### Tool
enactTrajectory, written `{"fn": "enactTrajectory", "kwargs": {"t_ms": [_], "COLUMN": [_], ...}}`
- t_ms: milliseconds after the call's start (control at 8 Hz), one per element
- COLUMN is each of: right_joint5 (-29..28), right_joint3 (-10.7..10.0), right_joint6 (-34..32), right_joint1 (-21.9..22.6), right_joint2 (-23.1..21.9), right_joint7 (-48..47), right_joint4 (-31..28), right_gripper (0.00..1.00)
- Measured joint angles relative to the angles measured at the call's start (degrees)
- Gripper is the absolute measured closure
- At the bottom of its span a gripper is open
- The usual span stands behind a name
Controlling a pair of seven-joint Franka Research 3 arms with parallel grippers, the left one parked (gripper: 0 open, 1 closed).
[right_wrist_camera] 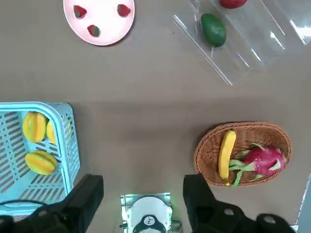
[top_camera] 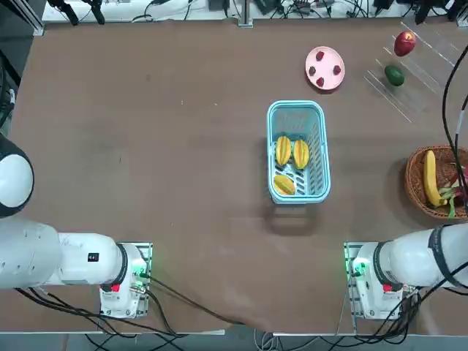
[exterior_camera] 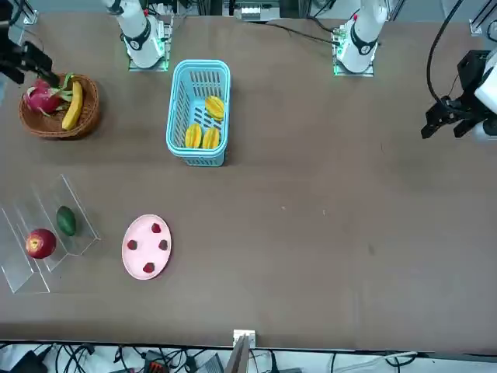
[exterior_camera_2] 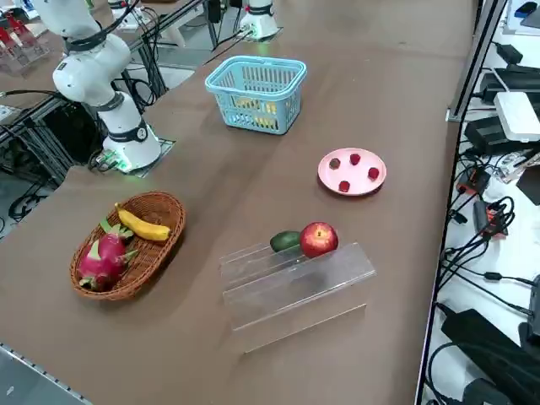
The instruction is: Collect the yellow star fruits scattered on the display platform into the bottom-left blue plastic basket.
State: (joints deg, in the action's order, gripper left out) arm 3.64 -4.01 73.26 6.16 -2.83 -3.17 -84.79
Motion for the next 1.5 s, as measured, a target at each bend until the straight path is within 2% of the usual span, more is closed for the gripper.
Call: {"fn": "enactTrajectory", "kwargs": {"t_ms": [125, 250, 375, 500, 625, 750, 875, 1125, 1500], "right_joint5": [0.0, 0.0, 0.0, 0.0, 0.0, 0.0, 0.0, 0.0, 0.0], "right_joint3": [0.6, 2.7, 7.7, 14.0, 18.2, 19.4, 19.3, 17.7, 17.3], "right_joint6": [0.2, 0.4, 1.0, 1.7, 1.9, 2.1, 2.1, 2.6, 2.8], "right_joint1": [-0.3, -2.1, -6.8, -12.6, -15.9, -16.3, -15.7, -13.6, -13.2], "right_joint2": [0.3, 0.7, 1.2, 1.8, 2.2, 2.4, 2.4, 2.5, 2.6], "right_joint7": [0.0, 0.0, 0.0, 0.0, 0.0, 0.0, -0.4, -1.9, -2.5], "right_joint4": [-0.3, -0.5, -0.5, -0.5, -0.5, -0.5, -0.5, -0.5, -0.5], "right_gripper": [0.00, 0.00, 0.00, 0.00, 0.00, 0.00, 0.00, 0.00, 0.00]}}
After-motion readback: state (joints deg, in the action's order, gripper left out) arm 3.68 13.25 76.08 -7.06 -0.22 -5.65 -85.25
